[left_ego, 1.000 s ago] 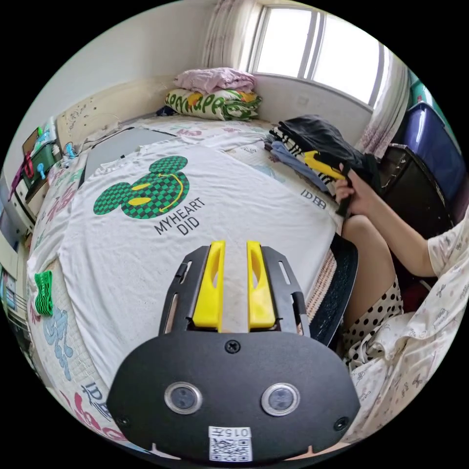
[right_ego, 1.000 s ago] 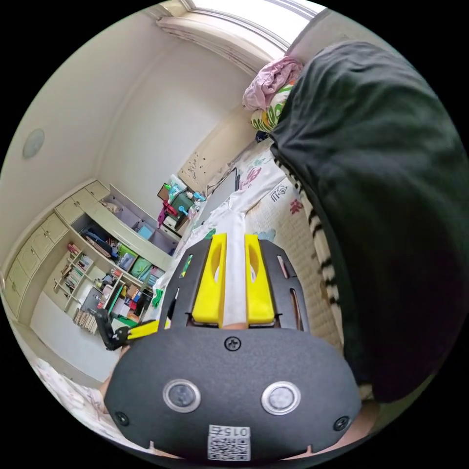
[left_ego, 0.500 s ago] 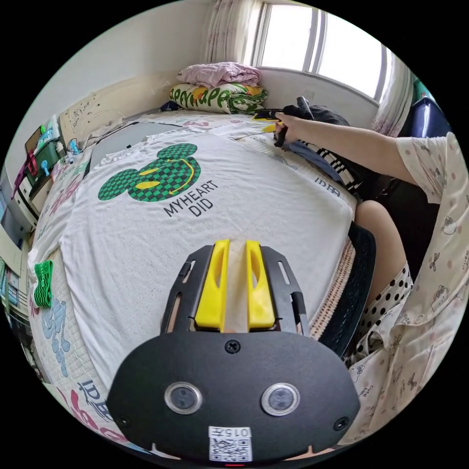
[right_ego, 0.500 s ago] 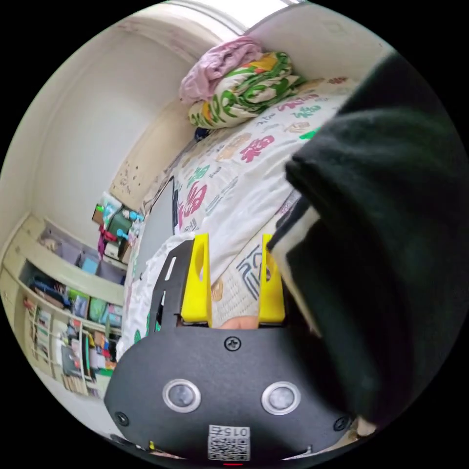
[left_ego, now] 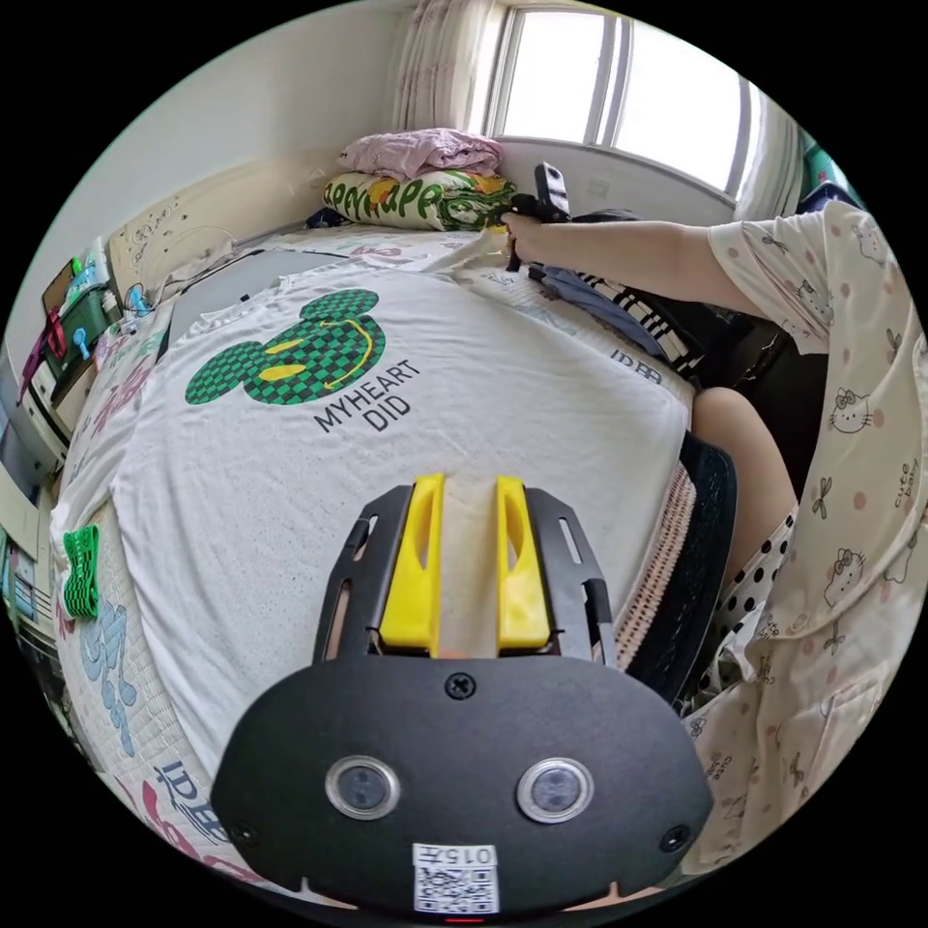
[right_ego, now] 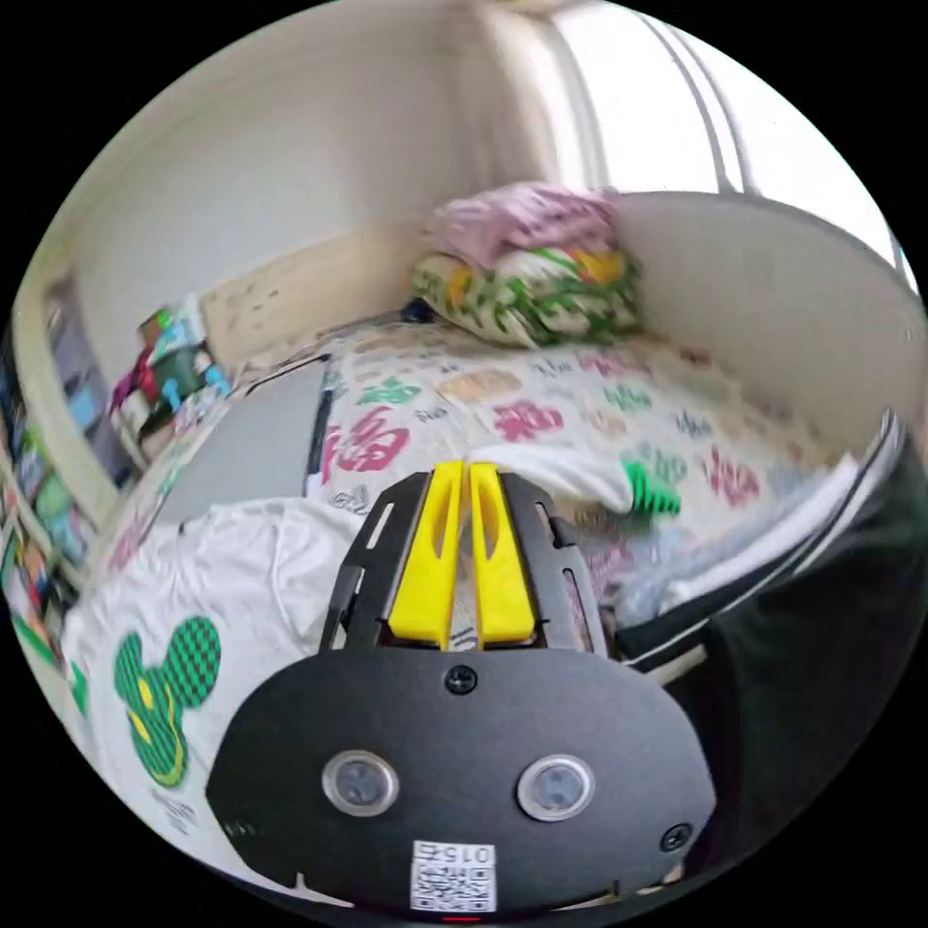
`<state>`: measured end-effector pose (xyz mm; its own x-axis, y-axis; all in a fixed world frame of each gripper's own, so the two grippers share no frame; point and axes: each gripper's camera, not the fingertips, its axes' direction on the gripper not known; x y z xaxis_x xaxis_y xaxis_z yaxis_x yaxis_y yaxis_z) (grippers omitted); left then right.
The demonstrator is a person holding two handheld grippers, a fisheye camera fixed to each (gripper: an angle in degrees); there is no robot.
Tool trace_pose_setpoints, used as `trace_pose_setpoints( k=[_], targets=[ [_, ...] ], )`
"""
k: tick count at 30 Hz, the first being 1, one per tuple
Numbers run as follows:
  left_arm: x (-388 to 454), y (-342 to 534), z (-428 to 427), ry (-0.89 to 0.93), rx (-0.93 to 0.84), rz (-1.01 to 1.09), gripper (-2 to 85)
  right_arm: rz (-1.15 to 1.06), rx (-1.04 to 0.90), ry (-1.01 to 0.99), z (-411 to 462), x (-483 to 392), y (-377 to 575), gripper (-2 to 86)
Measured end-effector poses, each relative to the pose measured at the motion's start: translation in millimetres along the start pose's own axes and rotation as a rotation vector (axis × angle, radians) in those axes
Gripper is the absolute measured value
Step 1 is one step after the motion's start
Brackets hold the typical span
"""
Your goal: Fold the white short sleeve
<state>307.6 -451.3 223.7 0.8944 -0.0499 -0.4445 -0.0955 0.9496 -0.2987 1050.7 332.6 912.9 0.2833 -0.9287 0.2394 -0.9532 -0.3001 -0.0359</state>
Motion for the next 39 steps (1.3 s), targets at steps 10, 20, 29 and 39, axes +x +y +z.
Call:
trace_pose_setpoints(
  k=[10,20,29,39],
  targets=[
    [-21.9,-7.7,1.9,0.119,-0.018,-0.104,9.0,-0.671,-0.356,-0.612,-104.1,-137.3,225.1,0.2],
    [-26.2,-82.5,-26.0,0.022,0.021,-0.115,12.2,-0.352,-0.388,-0.767,-105.9,0.3,280.6,-0.3],
    [-41.3,-275.6,83.1,-0.064,-0.028,-0.19,14.0,-0.376,-0.542,-0.808,-69.6,48.6,294.2,0.9],
    [-44.4,-301.2,192.6,-0.106,-0.152,-0.323,10.8,-0.361,-0.591,-0.906,-39.9,105.1,295.0,0.6]
  ],
)
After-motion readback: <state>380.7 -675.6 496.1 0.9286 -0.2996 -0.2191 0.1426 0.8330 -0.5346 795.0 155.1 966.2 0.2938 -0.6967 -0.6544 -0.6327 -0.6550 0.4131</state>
